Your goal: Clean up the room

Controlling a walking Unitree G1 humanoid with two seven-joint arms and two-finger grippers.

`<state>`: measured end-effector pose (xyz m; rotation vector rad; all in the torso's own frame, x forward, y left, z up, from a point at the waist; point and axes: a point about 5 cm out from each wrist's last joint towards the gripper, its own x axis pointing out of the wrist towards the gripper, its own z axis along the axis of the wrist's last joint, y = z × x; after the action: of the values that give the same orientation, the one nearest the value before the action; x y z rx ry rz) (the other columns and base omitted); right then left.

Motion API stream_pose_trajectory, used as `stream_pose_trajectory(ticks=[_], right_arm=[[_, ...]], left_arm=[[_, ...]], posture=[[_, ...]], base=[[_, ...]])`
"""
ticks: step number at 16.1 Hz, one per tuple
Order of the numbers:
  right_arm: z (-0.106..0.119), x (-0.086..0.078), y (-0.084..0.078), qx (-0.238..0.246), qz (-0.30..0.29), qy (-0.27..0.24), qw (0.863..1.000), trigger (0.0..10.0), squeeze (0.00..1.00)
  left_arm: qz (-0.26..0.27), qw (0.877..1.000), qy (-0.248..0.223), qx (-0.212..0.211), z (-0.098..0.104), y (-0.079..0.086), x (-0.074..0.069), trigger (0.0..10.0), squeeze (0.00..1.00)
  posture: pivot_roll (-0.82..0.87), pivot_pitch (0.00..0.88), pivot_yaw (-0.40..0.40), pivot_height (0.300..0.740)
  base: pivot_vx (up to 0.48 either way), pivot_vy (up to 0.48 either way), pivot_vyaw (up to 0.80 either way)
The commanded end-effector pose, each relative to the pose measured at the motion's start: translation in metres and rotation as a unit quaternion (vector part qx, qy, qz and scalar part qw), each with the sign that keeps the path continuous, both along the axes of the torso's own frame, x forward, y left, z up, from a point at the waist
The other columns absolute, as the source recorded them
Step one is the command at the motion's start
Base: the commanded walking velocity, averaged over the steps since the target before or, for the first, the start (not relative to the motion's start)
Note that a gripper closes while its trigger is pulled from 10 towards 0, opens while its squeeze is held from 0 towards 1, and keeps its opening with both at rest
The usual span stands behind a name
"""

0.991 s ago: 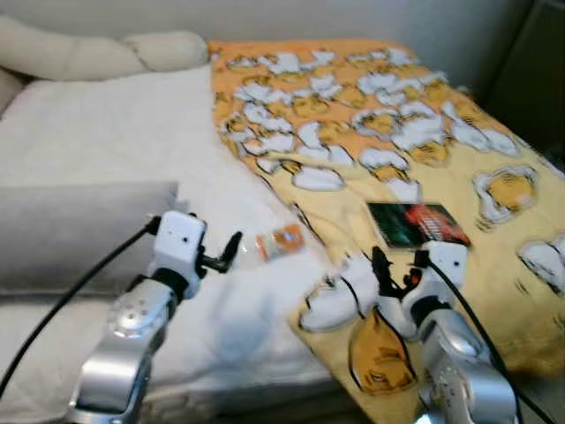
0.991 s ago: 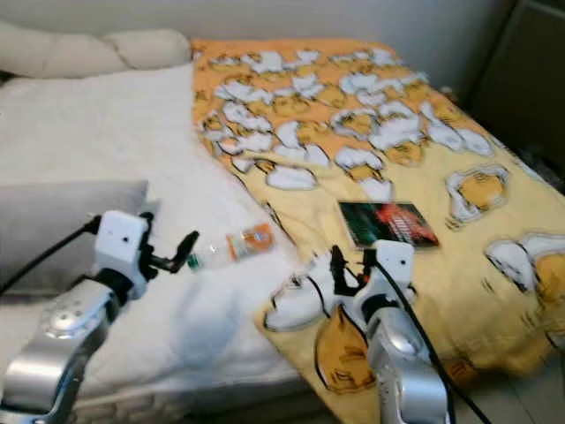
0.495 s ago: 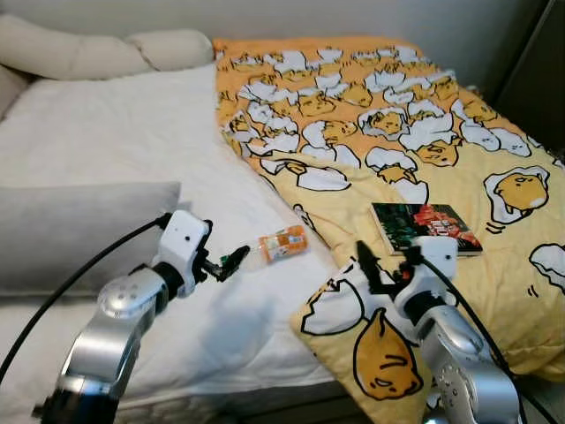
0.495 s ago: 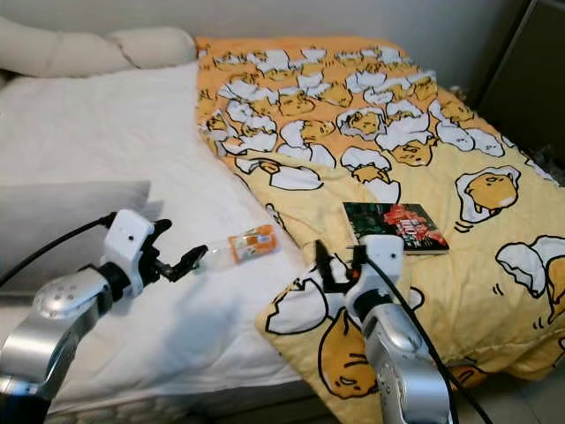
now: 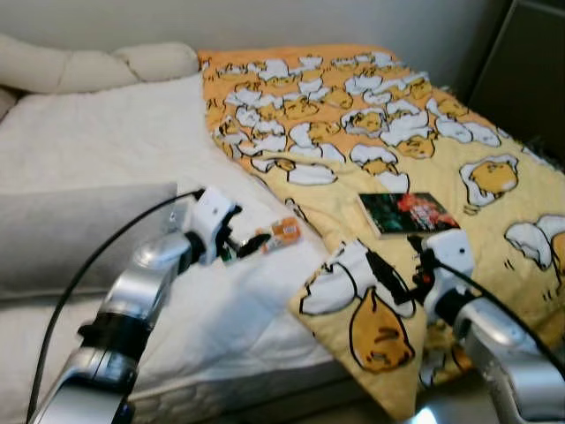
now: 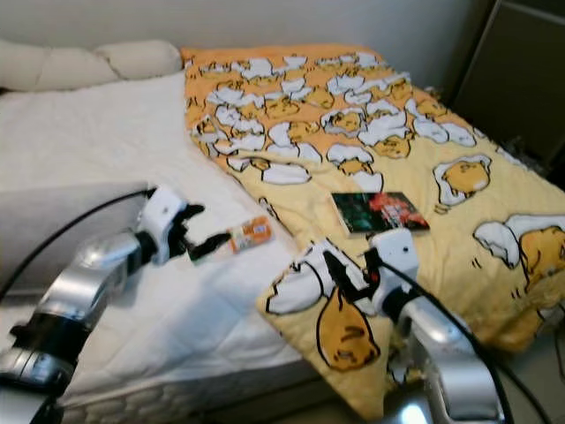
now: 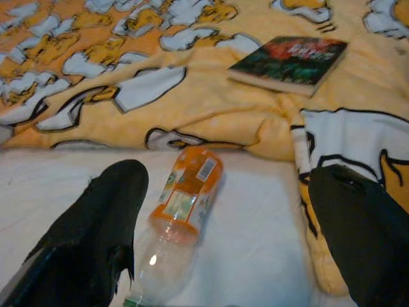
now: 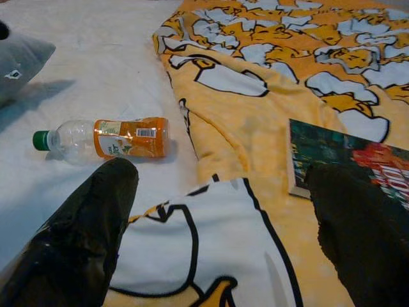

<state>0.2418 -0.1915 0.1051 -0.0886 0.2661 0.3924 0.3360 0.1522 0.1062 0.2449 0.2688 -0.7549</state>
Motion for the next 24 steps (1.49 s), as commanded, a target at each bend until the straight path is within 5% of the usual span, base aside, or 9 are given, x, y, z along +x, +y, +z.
stream_pose_trajectory(ticks=[1, 5, 6, 11, 16, 24], right_arm=[[0.006, -0.002, 0.002, -0.018, 0.031, 0.001, 0.999, 10.0, 0.00], [0.011, -0.006, 0.001, -0.022, 0.026, -0.003, 0.999, 10.0, 0.00], [0.011, -0.009, 0.001, -0.003, 0.001, -0.004, 1.000, 10.0, 0.00], [0.000, -0.012, 0.013, -0.004, -0.014, 0.015, 1.000, 10.0, 0.00], [-0.001, 0.003, 0.011, -0.021, -0.040, 0.011, 0.999, 10.0, 0.00], [0.005, 0.001, 0.005, -0.019, -0.064, -0.007, 0.998, 10.0, 0.00]], left_arm=[[-0.004, 1.000, 0.001, 0.030, -0.005, -0.004, 0.010, 10.0, 1.00], [0.043, 0.998, -0.006, 0.049, -0.003, -0.006, 0.026, 10.0, 1.00], [0.064, 0.998, 0.003, 0.009, -0.003, -0.007, 0.028, 10.0, 0.00], [0.061, 0.998, -0.001, 0.016, -0.011, -0.004, 0.025, 10.0, 0.00], [0.064, 0.997, -0.002, 0.030, -0.017, -0.001, 0.023, 10.0, 0.00], [0.072, 0.996, -0.008, 0.044, -0.019, -0.005, 0.025, 10.0, 0.00]], posture=[[-0.08, 0.000, 0.068, 0.740], [-0.12, 0.000, 0.082, 0.740], [-0.12, 0.000, 0.076, 0.740], [-0.11, 0.000, 0.065, 0.740], [-0.09, 0.000, 0.048, 0.740], [-0.14, 0.000, 0.079, 0.740]], base=[[0.000, 0.000, 0.00], [0.000, 0.000, 0.00], [0.000, 0.000, 0.00], [0.000, 0.000, 0.00], [0.000, 0.000, 0.00], [0.000, 0.000, 0.00]])
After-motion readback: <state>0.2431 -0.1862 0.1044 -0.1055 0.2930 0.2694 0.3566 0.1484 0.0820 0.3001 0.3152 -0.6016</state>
